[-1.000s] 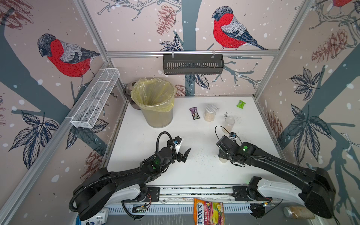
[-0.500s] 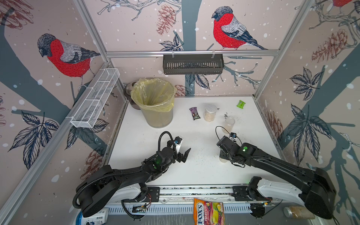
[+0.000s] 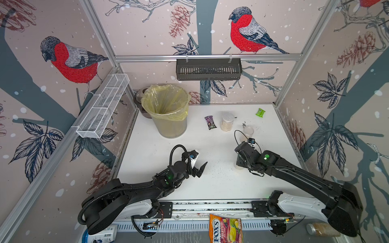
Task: Empty moldy rice from jars
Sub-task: Pick up the jar from the center of the board.
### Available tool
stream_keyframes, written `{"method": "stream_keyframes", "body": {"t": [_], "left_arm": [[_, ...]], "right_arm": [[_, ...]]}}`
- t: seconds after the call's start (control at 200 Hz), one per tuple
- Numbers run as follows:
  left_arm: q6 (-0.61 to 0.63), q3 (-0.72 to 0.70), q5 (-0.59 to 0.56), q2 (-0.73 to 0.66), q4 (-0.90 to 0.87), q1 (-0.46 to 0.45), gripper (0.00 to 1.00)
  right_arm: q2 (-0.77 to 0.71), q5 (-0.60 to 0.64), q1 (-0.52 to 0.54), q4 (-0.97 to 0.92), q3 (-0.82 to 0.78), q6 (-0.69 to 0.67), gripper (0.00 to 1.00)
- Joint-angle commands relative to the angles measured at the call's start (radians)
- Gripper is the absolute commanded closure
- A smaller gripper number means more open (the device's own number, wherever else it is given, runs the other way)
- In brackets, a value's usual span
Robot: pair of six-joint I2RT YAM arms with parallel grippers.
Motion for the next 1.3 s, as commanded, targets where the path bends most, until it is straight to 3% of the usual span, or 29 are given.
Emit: {"method": "stream_keyframes", "body": {"t": [0.0,0.285,0.54,0.715,1.086,1.291], "left_arm": [[0.107,0.05,0.001,0.021,0.056,-0.003,0.02],[0.178,0.223,0.103,0.183,-0.012,-0.001,0.02],[0.162,0.274,0.117,0.239,0.03,0.003,0.02],[0.16,0.318,0.207,0.296,0.005,0.052,0.03],[0.149,0.354,0.356,0.343,0.026,0.107,0.03],[0.133,0.366,0.366,0.37,0.041,0.106,0.05]], "right_arm": [[0.017,-0.062,-0.004,0.068,0.082,-0.101,0.52],[0.189,-0.235,-0.048,0.059,0.344,-0.292,0.52],[0.29,-0.413,-0.113,0.083,0.429,-0.361,0.52],[0.313,-0.515,-0.125,0.126,0.448,-0.372,0.53],[0.355,-0.574,-0.132,0.167,0.456,-0.374,0.53],[0.351,-0.587,-0.147,0.177,0.459,-0.369,0.54]]}}
